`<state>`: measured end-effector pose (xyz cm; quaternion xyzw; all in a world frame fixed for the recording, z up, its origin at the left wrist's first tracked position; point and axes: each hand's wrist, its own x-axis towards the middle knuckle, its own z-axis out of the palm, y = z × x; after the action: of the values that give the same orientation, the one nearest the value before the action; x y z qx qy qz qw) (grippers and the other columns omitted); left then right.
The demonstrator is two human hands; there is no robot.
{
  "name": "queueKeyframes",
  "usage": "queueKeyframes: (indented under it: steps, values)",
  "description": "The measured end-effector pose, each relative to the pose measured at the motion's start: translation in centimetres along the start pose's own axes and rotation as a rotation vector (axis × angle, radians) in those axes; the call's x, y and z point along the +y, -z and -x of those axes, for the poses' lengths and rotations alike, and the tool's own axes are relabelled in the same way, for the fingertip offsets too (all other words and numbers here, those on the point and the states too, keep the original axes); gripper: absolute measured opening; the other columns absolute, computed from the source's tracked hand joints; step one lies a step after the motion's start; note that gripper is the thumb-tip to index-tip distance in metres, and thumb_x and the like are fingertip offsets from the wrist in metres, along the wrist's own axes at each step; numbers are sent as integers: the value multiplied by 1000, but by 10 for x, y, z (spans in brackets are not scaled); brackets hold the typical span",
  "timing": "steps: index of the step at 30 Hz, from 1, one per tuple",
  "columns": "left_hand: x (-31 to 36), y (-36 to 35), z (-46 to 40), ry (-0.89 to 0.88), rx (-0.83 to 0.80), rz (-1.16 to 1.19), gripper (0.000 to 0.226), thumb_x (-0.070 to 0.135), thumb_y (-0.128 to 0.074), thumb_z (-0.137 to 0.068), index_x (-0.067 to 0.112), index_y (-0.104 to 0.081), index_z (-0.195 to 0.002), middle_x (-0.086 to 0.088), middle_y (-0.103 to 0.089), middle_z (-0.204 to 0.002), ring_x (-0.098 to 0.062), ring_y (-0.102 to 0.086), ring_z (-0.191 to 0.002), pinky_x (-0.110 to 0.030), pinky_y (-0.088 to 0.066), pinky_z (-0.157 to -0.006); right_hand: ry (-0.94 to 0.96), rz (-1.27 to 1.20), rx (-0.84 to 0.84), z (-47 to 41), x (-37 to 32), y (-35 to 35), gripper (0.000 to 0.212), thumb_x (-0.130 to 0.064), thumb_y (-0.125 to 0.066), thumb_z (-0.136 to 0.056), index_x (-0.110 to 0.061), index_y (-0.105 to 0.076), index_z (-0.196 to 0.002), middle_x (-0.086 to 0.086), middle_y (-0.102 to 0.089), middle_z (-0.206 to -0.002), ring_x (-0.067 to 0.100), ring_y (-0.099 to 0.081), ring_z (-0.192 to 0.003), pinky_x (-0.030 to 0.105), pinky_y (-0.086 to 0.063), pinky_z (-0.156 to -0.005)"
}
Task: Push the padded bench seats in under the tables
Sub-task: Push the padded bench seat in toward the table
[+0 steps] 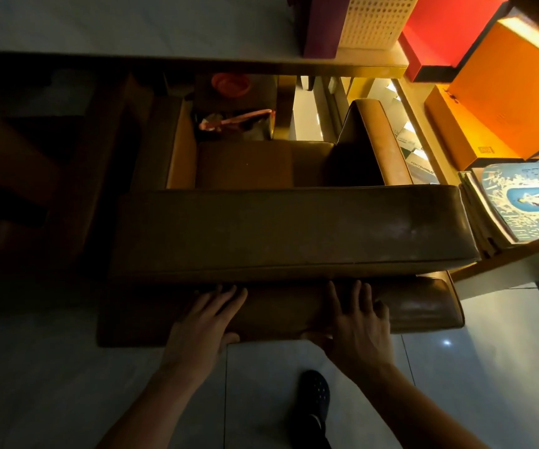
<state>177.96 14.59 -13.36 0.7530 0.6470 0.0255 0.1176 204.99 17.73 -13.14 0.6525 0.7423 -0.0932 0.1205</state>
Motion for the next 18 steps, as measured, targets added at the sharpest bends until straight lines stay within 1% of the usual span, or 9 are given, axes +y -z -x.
queueKeyframes:
  steps: [1, 3, 5, 7, 8, 10, 14, 18]
  values:
    - [-2, -1, -3, -7, 13, 2, 88, 43, -85, -63, 32, -47, -142, 12, -51, -141, -17, -43, -127, -41, -52, -89, -5, 2, 4, -4, 0, 2, 110, -91, -16, -74, -17, -36, -151, 35, -41, -145, 54, -42, -132, 65, -45, -95]
    - [-4, 0, -11, -1, 7, 18, 88, 40, -84, -67, 33, -43, -144, 12, -48, -144, -18, -41, -131, -44, -48, -97, -7, 19, 12, -9, -2, 8, 111, -93, -18, -72, -20, -26, -155, 33, -34, -151, 52, -34, -138, 64, -40, -101]
    - [-6, 0, -23, -1, -13, 18, 86, 37, -80, -73, 34, -37, -147, 11, -43, -148, -19, -36, -136, -45, -38, -109, -6, 25, 17, -18, -2, 13, 112, -94, -24, -72, -23, -12, -158, 31, -23, -157, 49, -23, -144, 63, -32, -109]
    - [-8, 1, -39, 12, -6, 21, 83, 36, -74, -80, 34, -29, -150, 11, -35, -154, -19, -28, -142, -46, -26, -117, -7, 11, 17, -35, -3, 17, 112, -93, -29, -72, -25, -4, -158, 30, -14, -160, 47, -14, -148, 62, -25, -114]
    - [-9, 2, -49, 19, -6, 28, 82, 35, -71, -83, 34, -27, -151, 11, -32, -155, -19, -24, -144, -46, -21, -118, -8, 7, 20, -44, -2, 19, 112, -93, -30, -73, -26, -2, -158, 29, -11, -161, 46, -11, -149, 61, -23, -115]
    - [-11, 4, -69, 26, 4, 25, 81, 33, -70, -84, 34, -25, -152, 10, -30, -157, -19, -21, -145, -46, -16, -120, -8, 8, 22, -62, -2, 25, 112, -92, -30, -73, -26, 1, -158, 28, -8, -162, 46, -9, -149, 61, -21, -117]
    - [-20, 6, -104, 35, 18, 11, 82, 33, -71, -84, 33, -25, -151, 8, -31, -157, -20, -23, -145, -46, -15, -120, -4, 6, 17, -93, 0, 35, 111, -91, -30, -75, -26, 5, -158, 28, -3, -162, 45, -4, -150, 59, -17, -118]
    - [-25, 7, -134, 34, 47, 30, 81, 32, -71, -84, 32, -26, -151, 8, -31, -157, -20, -23, -145, -46, -14, -120, -7, -2, 43, -124, 1, 43, 111, -91, -33, -75, -26, 1, -158, 28, -7, -162, 46, -6, -149, 59, -20, -117]
